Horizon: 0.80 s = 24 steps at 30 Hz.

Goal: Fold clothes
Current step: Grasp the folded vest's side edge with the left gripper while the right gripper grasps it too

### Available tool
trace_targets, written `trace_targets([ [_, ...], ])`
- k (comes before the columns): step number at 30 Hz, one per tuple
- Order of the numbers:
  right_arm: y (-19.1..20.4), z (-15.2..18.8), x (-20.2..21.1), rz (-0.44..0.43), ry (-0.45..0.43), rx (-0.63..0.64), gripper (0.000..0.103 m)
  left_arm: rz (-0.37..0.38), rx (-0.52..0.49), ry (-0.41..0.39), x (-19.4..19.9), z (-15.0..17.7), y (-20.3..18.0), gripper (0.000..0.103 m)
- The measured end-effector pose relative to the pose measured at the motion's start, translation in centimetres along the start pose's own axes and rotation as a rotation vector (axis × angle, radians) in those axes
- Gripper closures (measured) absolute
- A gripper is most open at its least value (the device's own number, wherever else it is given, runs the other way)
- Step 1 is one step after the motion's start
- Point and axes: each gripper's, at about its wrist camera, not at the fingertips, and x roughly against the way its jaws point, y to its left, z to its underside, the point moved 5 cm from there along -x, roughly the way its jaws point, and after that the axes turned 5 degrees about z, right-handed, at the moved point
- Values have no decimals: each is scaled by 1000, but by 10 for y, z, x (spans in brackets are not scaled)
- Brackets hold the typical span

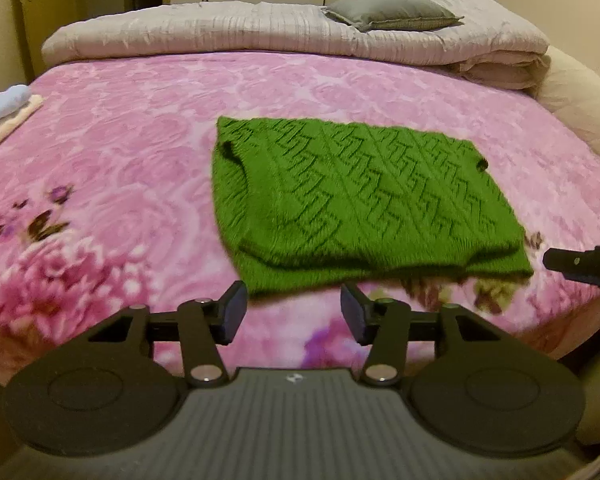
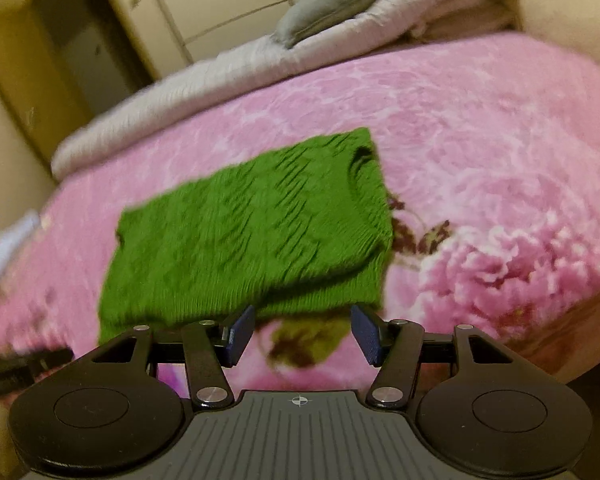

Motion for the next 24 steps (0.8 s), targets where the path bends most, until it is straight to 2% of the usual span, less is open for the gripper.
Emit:
trace_targets([
  [4, -50, -13, -28, -85, 13, -302, 45, 33, 8, -2, -25, -17, 6, 62],
  [7, -67, -17, -43, -127, 12, -412, 45, 70, 10, -1, -47, -27, 11, 90],
  [12, -84, -22, -66, -174, 11, -532, 45, 92, 36, 4, -80, -39, 17, 89],
  [18, -104, -28, -94, -230, 10, -670, 45, 91, 85, 40, -108, -36, 29, 90],
  [24, -93, -31, -108, -273, 8, -620, 46, 171, 189, 33, -103, -32, 44, 90],
])
